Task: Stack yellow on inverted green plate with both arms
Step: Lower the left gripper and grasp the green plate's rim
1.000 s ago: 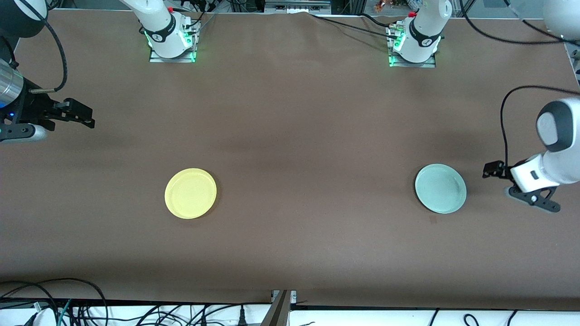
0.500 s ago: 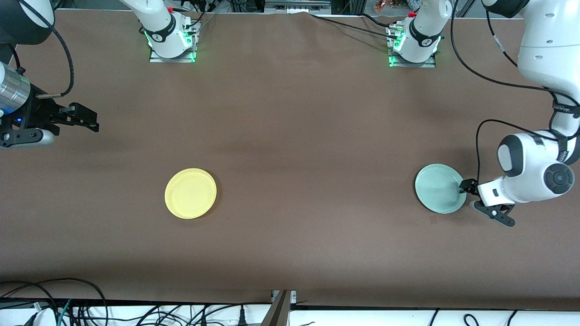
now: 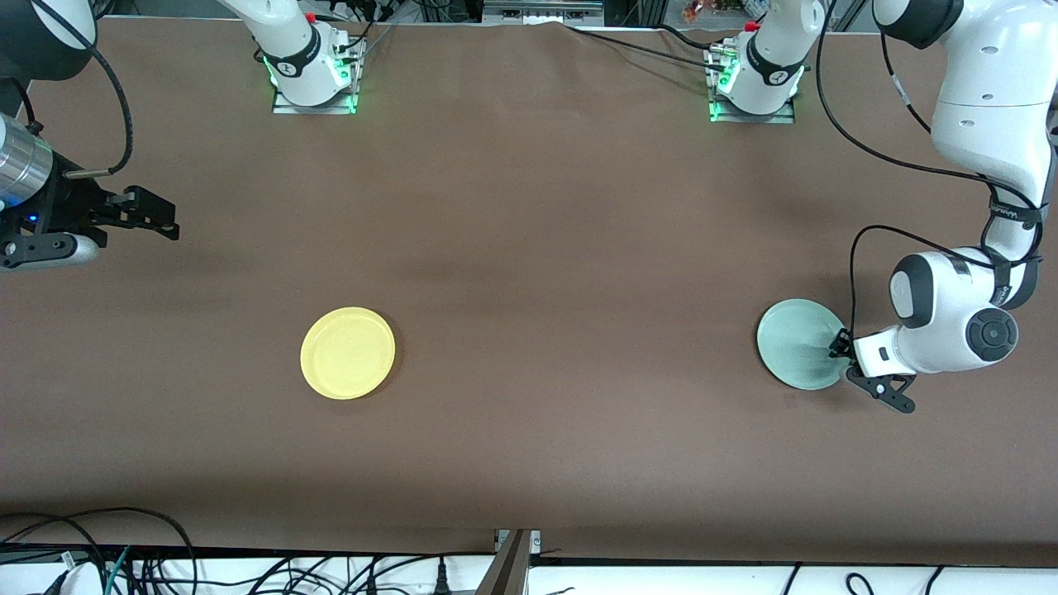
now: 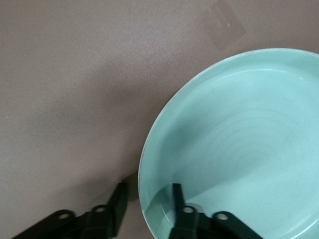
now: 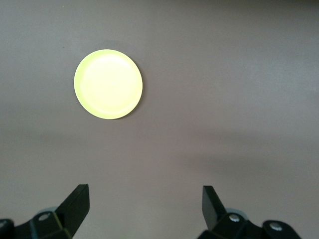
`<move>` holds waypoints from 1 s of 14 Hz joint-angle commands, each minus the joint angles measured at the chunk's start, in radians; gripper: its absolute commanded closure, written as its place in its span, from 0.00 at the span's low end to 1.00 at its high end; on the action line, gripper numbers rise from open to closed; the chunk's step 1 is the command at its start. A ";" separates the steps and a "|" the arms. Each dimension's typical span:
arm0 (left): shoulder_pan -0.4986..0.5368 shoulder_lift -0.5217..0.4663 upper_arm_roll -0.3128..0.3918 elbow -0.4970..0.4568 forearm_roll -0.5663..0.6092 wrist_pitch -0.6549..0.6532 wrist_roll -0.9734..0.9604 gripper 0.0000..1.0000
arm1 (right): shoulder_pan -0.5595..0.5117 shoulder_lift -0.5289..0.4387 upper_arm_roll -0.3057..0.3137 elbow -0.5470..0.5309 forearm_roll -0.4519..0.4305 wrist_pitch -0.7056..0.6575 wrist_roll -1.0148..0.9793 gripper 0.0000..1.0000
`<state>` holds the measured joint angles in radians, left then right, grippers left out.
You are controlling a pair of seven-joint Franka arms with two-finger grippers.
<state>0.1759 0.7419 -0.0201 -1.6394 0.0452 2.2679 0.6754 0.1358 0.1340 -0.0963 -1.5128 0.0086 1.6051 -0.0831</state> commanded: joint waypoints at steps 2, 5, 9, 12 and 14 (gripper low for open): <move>0.001 0.014 -0.001 0.036 -0.005 -0.011 0.029 1.00 | -0.002 -0.010 -0.005 -0.021 0.017 0.004 -0.017 0.00; -0.010 -0.015 -0.004 0.041 0.008 -0.025 0.026 1.00 | -0.007 -0.010 -0.006 -0.023 0.019 -0.002 -0.007 0.00; -0.085 -0.099 -0.018 0.049 0.120 -0.097 0.010 1.00 | -0.007 -0.016 -0.005 -0.023 0.024 -0.001 -0.003 0.00; -0.145 -0.121 -0.011 0.065 0.238 -0.102 0.006 1.00 | -0.007 -0.016 -0.006 -0.023 0.024 -0.002 -0.010 0.00; -0.185 -0.121 -0.012 0.137 0.399 -0.157 0.004 1.00 | -0.007 -0.014 -0.008 -0.023 0.024 -0.001 -0.009 0.00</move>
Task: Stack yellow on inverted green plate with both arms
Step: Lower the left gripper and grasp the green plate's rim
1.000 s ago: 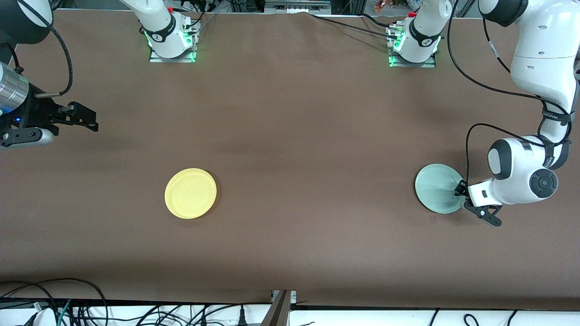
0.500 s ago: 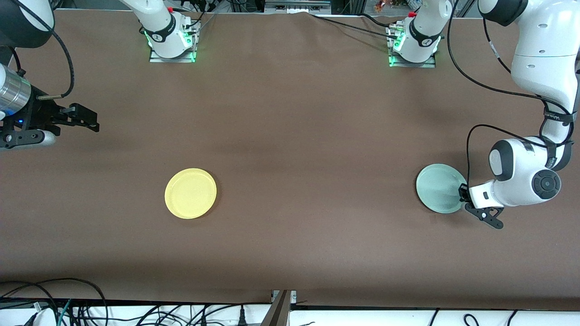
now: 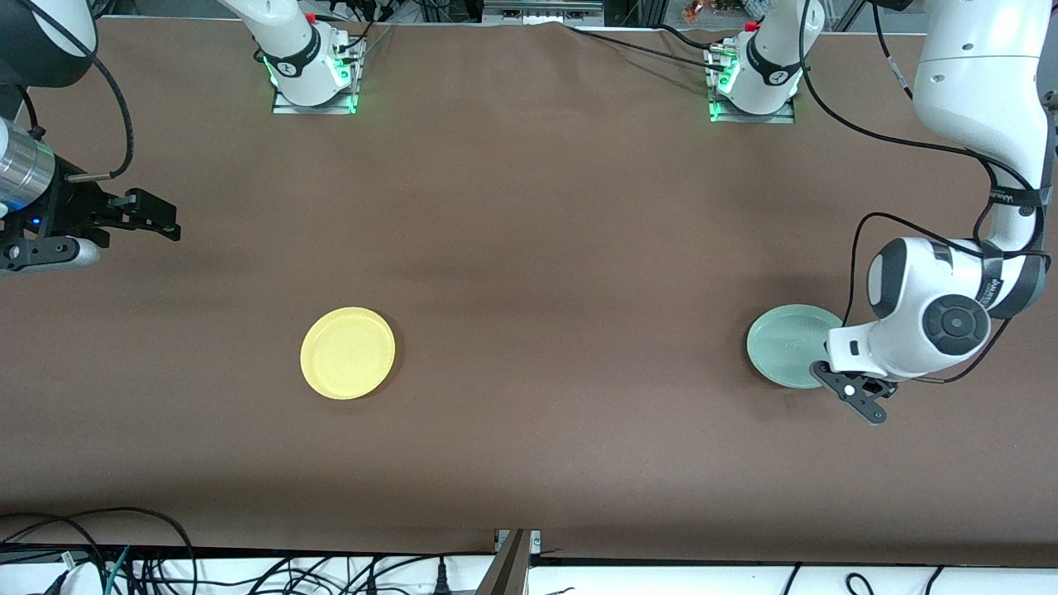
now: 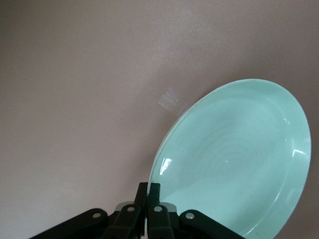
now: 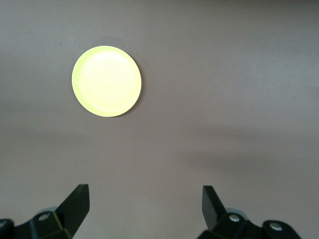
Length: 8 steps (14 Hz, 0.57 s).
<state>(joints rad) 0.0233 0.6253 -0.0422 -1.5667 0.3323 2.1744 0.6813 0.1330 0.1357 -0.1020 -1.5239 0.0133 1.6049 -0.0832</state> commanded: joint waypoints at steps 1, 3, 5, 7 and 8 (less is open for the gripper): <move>-0.060 -0.002 0.010 0.095 0.155 -0.091 -0.018 1.00 | -0.004 -0.016 -0.004 -0.012 0.019 0.000 -0.009 0.00; -0.127 -0.002 0.016 0.108 0.236 -0.151 -0.061 1.00 | -0.004 -0.015 -0.010 -0.012 0.019 0.003 -0.006 0.00; -0.190 -0.002 0.013 0.129 0.447 -0.183 -0.119 1.00 | -0.004 -0.015 -0.011 -0.012 0.019 0.000 -0.006 0.00; -0.267 -0.002 0.012 0.129 0.530 -0.217 -0.243 1.00 | -0.006 -0.012 -0.018 -0.012 0.019 0.000 -0.013 0.00; -0.310 0.004 0.015 0.129 0.534 -0.241 -0.291 1.00 | -0.007 -0.010 -0.018 -0.010 0.019 -0.002 -0.015 0.00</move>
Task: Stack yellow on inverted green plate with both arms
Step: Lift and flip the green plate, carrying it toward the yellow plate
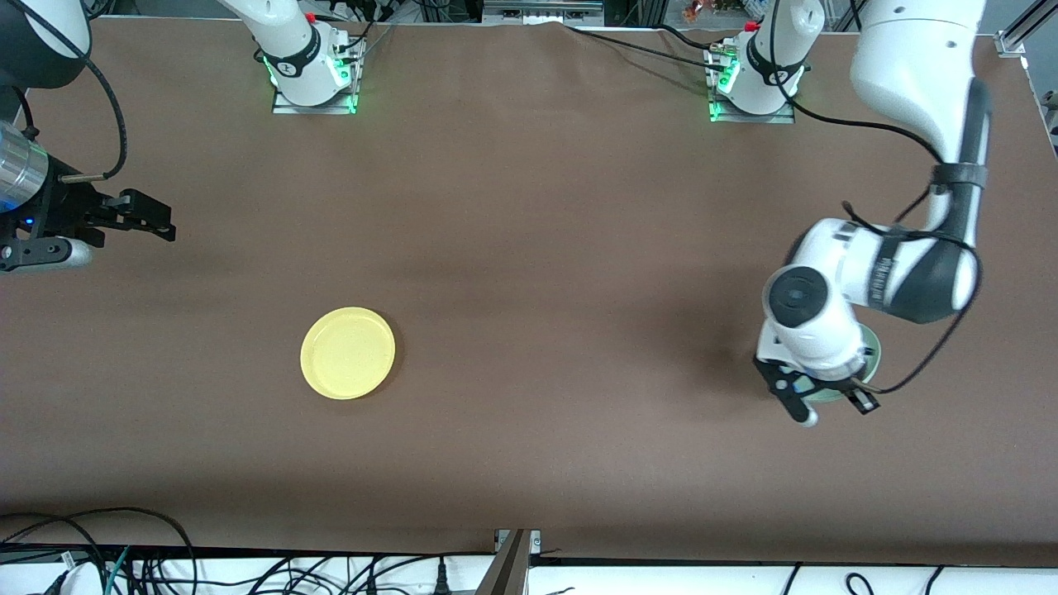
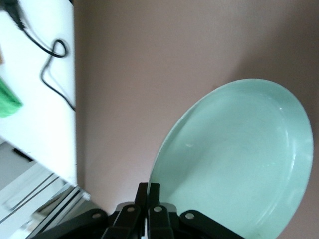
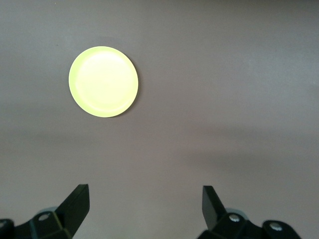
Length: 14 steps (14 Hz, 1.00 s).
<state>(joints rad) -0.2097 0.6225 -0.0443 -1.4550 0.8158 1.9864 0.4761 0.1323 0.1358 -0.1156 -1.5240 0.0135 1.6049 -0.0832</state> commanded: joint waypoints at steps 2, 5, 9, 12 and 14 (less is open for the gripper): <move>-0.166 0.023 0.015 0.019 0.154 -0.151 -0.208 1.00 | -0.007 -0.008 -0.004 -0.011 0.019 0.000 -0.013 0.00; -0.330 0.112 0.018 0.021 0.271 -0.305 -0.527 1.00 | -0.008 0.002 -0.004 -0.011 0.019 0.013 -0.012 0.00; -0.453 0.230 0.020 0.117 0.306 -0.465 -0.727 1.00 | -0.010 0.031 -0.004 -0.010 0.019 0.055 -0.012 0.00; -0.493 0.243 0.018 0.134 0.304 -0.471 -0.809 1.00 | -0.008 0.042 -0.004 -0.010 0.019 0.087 -0.012 0.00; -0.543 0.272 0.018 0.134 0.298 -0.494 -0.873 1.00 | -0.007 0.059 -0.003 -0.010 0.019 0.104 -0.012 0.00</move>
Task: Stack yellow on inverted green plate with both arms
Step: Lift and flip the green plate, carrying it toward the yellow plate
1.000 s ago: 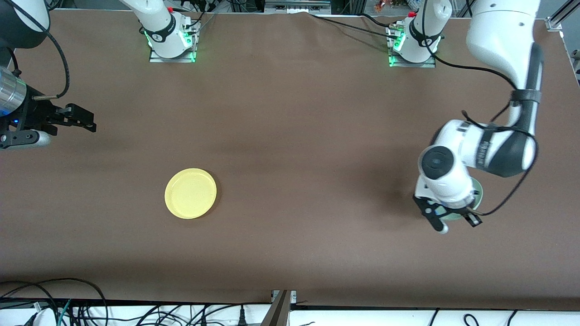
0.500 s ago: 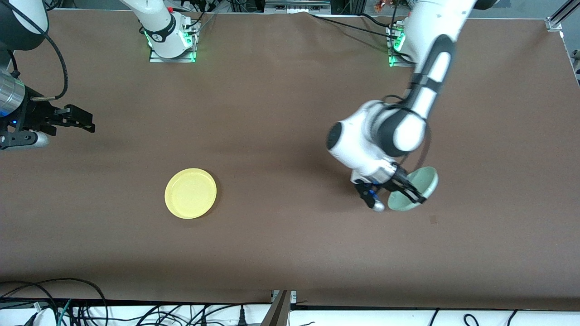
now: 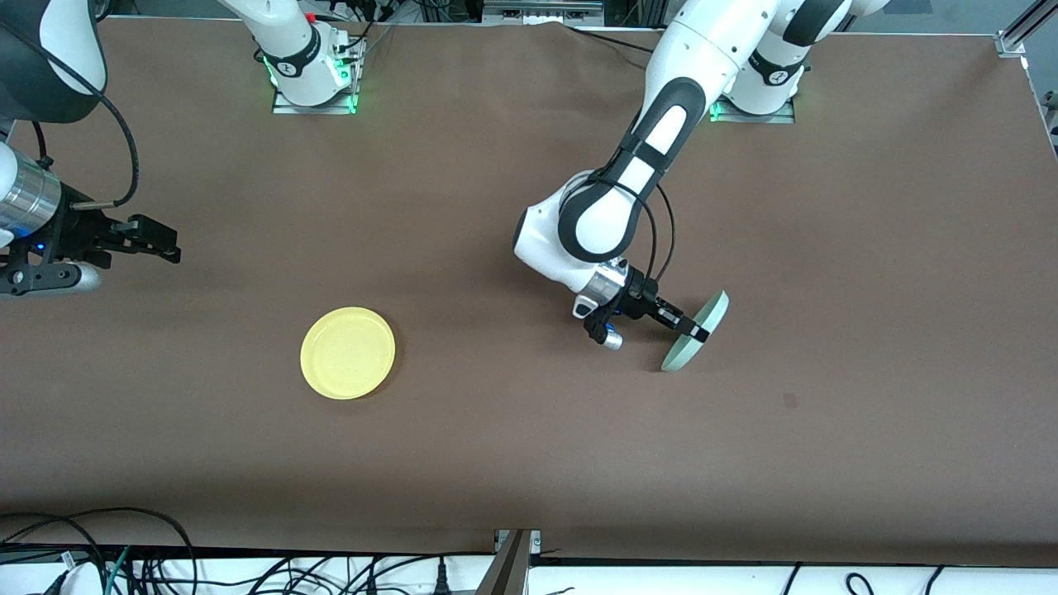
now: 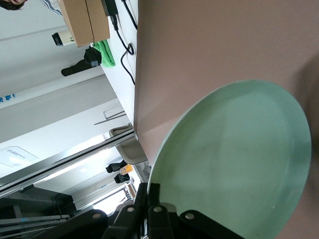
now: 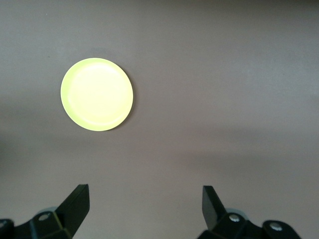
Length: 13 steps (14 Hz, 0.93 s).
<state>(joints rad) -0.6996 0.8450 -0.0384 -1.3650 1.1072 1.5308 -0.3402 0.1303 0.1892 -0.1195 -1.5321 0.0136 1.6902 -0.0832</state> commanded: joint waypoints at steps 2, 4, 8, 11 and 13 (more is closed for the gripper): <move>-0.080 0.061 0.002 0.046 -0.006 -0.037 -0.100 1.00 | -0.005 0.007 0.001 -0.003 0.019 0.028 -0.012 0.00; -0.112 0.072 0.002 0.050 -0.027 -0.035 -0.138 1.00 | -0.005 0.015 0.001 -0.003 0.019 0.031 -0.012 0.00; -0.144 0.077 -0.003 0.050 -0.098 0.015 -0.200 0.01 | -0.005 0.030 0.001 -0.003 0.019 0.046 -0.013 0.00; -0.146 0.075 -0.006 0.137 -0.273 0.058 -0.210 0.00 | -0.005 0.044 0.001 -0.003 0.019 0.057 -0.013 0.00; -0.138 0.071 -0.006 0.193 -0.438 0.129 -0.226 0.00 | -0.005 0.062 0.001 -0.011 0.019 0.072 -0.012 0.00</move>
<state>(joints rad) -0.8552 0.8885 -0.0384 -1.2703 0.7884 1.6237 -0.5534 0.1305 0.2382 -0.1194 -1.5332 0.0138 1.7434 -0.0832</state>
